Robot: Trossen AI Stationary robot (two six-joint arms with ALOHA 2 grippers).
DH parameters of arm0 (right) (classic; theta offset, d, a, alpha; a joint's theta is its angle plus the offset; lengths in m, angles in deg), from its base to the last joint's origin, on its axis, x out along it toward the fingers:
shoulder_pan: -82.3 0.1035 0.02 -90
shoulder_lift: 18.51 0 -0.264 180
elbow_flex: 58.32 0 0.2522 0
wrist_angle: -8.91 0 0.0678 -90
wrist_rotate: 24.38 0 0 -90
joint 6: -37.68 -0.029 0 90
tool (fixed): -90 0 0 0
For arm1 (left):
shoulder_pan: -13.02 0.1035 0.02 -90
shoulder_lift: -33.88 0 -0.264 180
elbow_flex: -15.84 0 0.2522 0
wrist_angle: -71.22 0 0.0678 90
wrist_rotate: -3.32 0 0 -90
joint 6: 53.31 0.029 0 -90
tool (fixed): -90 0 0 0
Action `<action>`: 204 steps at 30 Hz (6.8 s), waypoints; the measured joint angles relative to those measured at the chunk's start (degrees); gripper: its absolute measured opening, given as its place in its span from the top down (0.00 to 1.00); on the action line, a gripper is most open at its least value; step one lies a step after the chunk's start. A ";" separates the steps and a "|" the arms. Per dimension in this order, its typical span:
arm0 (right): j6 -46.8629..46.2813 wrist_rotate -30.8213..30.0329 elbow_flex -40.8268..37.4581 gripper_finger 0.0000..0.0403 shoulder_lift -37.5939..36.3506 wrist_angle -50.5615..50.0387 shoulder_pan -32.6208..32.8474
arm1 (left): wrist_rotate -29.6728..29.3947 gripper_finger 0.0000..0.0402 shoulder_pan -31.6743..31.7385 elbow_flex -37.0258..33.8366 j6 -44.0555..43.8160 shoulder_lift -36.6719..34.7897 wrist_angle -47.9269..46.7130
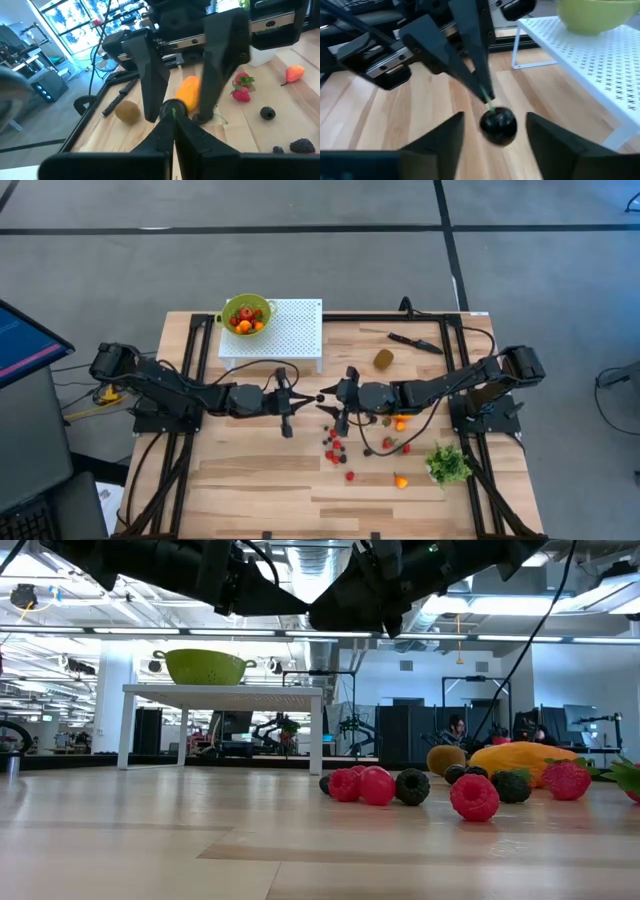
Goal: Pick & Place Fruit
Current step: Put the black cherry into the green strainer bowl on the shelf, then put the blackberry into the green strainer bowl on the shelf
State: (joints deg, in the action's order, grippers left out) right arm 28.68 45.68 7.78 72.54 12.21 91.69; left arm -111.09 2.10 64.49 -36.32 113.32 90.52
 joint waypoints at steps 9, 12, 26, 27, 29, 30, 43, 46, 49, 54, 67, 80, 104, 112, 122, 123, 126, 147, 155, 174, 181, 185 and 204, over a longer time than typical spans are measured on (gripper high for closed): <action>-1.91 5.11 0.00 0.21 0.02 -2.26 -0.61 | -7.17 1.00 1.85 0.02 0.08 -3.78 -0.20; -2.21 5.11 0.00 0.19 0.02 -2.65 -0.88 | -13.17 1.00 3.56 0.04 2.24 -7.57 -2.18; -3.06 5.09 0.00 0.21 0.02 -3.62 -1.29 | -19.49 1.00 18.31 0.04 4.20 -23.95 -15.53; -3.06 5.09 0.00 0.21 0.02 -3.95 -1.28 | -20.02 1.00 19.47 0.04 4.19 -24.37 -15.89; -3.06 5.09 0.00 0.21 0.02 -4.95 -1.28 | -20.54 1.00 21.56 0.04 4.21 -24.95 -17.36; -3.08 5.09 0.00 0.21 0.02 -5.31 -1.28 | -20.76 1.00 22.65 0.04 4.20 -25.09 -18.09; -3.08 5.09 0.00 0.21 0.02 -5.92 -1.30 | -21.05 1.00 30.59 0.00 3.24 -24.13 -25.18; -3.08 5.09 0.02 0.21 0.02 -5.92 -1.30 | -21.07 1.00 31.22 0.00 3.10 -24.22 -25.33; -3.10 5.09 0.02 0.21 0.02 -5.94 -1.30 | -21.03 1.00 31.28 0.00 3.10 -24.20 -25.43; -3.10 5.08 0.01 0.21 0.02 -5.97 -1.30 | -20.98 0.99 31.26 0.00 2.56 -24.20 -25.62; -3.10 5.07 0.00 0.21 0.02 -6.02 -1.28 | -20.83 0.81 31.26 0.00 0.27 -24.22 -25.83; -3.13 5.07 0.02 0.21 0.02 -6.60 -1.28 | 4.21 0.84 20.85 0.00 -15.05 -24.22 -25.59; -3.37 4.87 0.02 0.21 0.02 -10.38 2.46 | 16.23 0.94 -2.00 0.02 -22.89 -0.35 -13.42; -17.09 2.34 0.04 0.24 0.02 -25.05 7.24 | 16.02 0.96 -1.49 0.02 -22.85 1.58 -11.32; -27.74 1.35 0.04 0.28 0.12 -27.62 14.17 | 15.89 0.97 -1.29 0.02 -22.83 1.20 -10.68; -28.54 0.58 0.06 0.28 0.54 -27.42 14.59 | 15.89 0.97 -1.29 0.02 -22.82 1.20 -10.69; -29.94 -1.16 0.11 0.28 2.22 -27.56 15.77 | 15.89 0.97 -1.29 0.02 -21.85 1.20 -10.64; -36.68 5.73 19.65 0.28 16.00 -63.87 19.91 | 15.91 0.97 -1.29 0.02 -15.33 1.20 -10.69; -34.60 7.45 19.56 0.28 18.18 -68.30 19.68 | 15.91 0.97 -1.29 0.02 -15.33 1.20 -10.71; -26.52 8.86 14.75 0.28 18.04 -60.73 16.68 | 15.91 0.97 -1.29 0.02 -16.07 1.20 -10.75; -26.38 9.55 12.57 0.29 17.73 -57.50 16.71 | 15.92 0.97 -1.29 0.02 -17.27 1.20 -10.71; -25.94 10.96 12.52 0.35 17.81 -56.99 16.65 | 15.91 0.97 -1.29 0.02 -17.27 1.20 -10.71; -23.52 13.68 12.48 0.80 17.60 -55.12 16.34 | 15.93 0.97 -1.27 0.02 -17.27 1.20 -10.71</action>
State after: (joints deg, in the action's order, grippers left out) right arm 5.17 59.36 20.26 90.14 -42.90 108.03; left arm -95.15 0.83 64.51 -53.59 114.52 79.81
